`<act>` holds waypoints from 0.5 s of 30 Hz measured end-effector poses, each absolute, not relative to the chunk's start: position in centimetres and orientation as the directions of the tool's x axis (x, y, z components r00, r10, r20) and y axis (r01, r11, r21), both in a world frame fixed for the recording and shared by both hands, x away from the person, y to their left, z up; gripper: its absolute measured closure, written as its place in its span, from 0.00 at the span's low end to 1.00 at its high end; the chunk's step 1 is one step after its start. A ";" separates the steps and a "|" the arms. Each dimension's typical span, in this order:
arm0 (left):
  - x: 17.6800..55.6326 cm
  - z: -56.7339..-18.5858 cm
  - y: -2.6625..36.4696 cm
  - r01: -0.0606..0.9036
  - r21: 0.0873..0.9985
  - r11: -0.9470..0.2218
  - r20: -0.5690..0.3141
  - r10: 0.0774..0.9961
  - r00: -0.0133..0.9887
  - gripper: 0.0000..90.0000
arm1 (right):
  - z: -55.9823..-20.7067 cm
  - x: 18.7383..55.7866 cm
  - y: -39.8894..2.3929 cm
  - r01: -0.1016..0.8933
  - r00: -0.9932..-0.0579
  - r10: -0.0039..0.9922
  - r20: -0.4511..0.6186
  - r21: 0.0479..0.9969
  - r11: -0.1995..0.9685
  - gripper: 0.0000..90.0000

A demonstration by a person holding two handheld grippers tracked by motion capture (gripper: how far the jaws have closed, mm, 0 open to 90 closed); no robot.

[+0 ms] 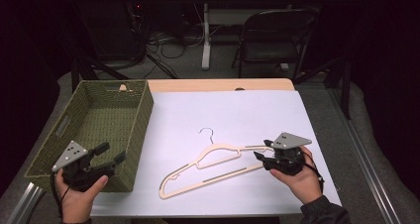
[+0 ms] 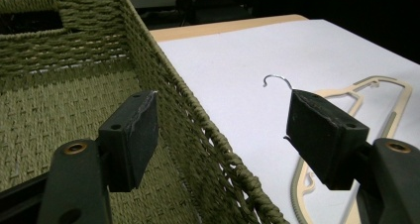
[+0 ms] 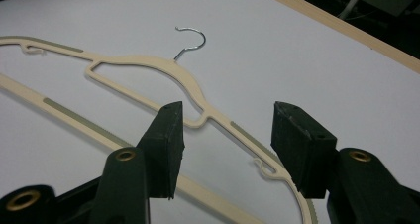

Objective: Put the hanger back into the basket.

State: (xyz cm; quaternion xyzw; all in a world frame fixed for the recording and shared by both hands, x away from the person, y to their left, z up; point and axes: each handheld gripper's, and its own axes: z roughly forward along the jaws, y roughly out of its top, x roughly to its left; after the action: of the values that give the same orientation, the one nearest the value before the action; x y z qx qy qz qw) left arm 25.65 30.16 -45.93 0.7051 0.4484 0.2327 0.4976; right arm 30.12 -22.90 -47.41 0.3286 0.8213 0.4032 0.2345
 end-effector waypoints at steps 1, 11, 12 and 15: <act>25.6 -45.9 30.2 0.401 0.910 -0.103 -0.118 0.864 0.490 0.33 | -47.0 30.4 -22.7 0.358 -0.679 0.725 -0.116 0.810 0.465 0.51; 25.6 -46.2 30.4 0.407 0.908 -0.105 -0.121 0.862 0.492 0.35 | -44.2 33.4 -21.1 0.390 -0.712 0.695 -0.098 0.768 0.508 0.52; 25.5 -46.2 30.3 0.408 0.907 -0.106 -0.120 0.863 0.491 0.35 | -44.0 33.6 -21.0 0.391 -0.713 0.694 -0.096 0.768 0.508 0.52; 25.5 -46.1 30.4 0.409 0.906 -0.104 -0.121 0.864 0.488 0.35 | -43.6 34.2 -20.8 0.406 -0.715 0.694 -0.085 0.758 0.511 0.52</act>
State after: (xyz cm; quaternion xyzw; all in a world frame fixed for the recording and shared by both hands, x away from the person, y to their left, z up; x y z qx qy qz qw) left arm 25.48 30.39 -46.12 0.7066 0.4506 0.2300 0.4948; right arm 34.24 -20.77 -43.65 0.3244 0.8475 0.3733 0.1928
